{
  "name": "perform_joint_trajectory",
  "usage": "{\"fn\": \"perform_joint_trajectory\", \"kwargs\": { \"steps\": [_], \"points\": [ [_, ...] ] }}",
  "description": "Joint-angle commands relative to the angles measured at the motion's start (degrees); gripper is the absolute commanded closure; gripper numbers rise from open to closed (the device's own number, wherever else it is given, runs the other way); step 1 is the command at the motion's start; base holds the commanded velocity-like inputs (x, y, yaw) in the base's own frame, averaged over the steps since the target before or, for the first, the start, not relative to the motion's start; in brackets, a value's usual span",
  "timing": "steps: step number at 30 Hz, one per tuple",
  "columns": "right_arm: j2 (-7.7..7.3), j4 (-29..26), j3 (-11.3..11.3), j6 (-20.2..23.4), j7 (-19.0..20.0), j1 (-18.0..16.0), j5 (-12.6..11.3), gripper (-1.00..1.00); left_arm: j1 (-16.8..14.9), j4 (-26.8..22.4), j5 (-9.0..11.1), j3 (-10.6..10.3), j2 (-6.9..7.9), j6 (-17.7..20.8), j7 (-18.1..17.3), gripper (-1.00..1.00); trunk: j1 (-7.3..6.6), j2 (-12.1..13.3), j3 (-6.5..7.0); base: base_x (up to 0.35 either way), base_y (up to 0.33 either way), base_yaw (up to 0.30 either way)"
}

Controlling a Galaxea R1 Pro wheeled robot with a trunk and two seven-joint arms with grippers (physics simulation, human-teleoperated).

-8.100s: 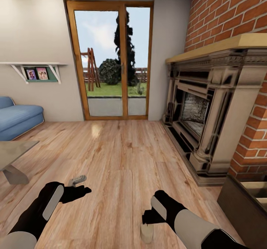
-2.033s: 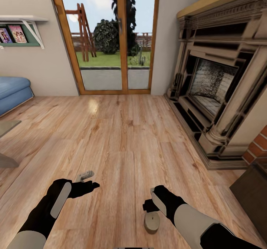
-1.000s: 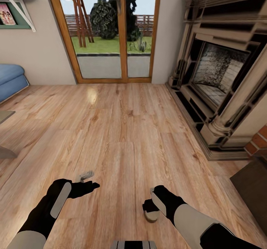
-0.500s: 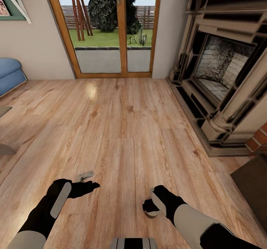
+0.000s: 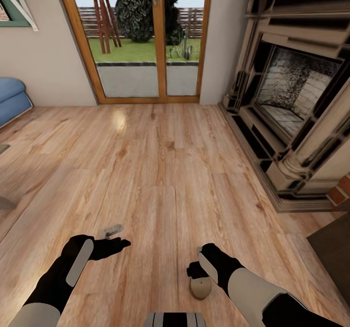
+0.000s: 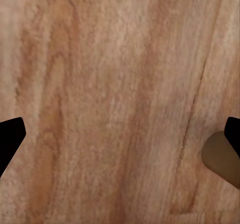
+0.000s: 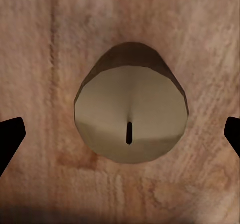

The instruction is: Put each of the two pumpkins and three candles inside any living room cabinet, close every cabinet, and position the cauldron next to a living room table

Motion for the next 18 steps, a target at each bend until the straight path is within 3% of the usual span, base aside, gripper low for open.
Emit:
{"fn": "perform_joint_trajectory", "kwargs": {
  "steps": [1,11,18],
  "points": [
    [-0.02,-0.09,0.37,0.21,-0.44,-0.02,-0.61,-1.0,-0.02,-0.05,0.32,0.05,0.0,0.26,0.19,-1.0,-0.01,-0.02,-0.04,0.019,0.0,0.0],
    [-0.02,-0.1,0.37,0.21,-0.44,-0.02,-0.61,-1.0,-0.01,-0.02,0.32,0.05,0.0,0.26,0.2,-1.0,-0.01,-0.02,-0.04,0.015,0.001,0.0],
    [-0.02,-0.1,0.37,0.21,-0.44,-0.02,-0.61,-1.0,-0.01,0.03,0.32,0.08,0.0,0.26,0.2,-1.0,-0.01,-0.02,-0.04,0.127,0.045,0.0]
  ]
}}
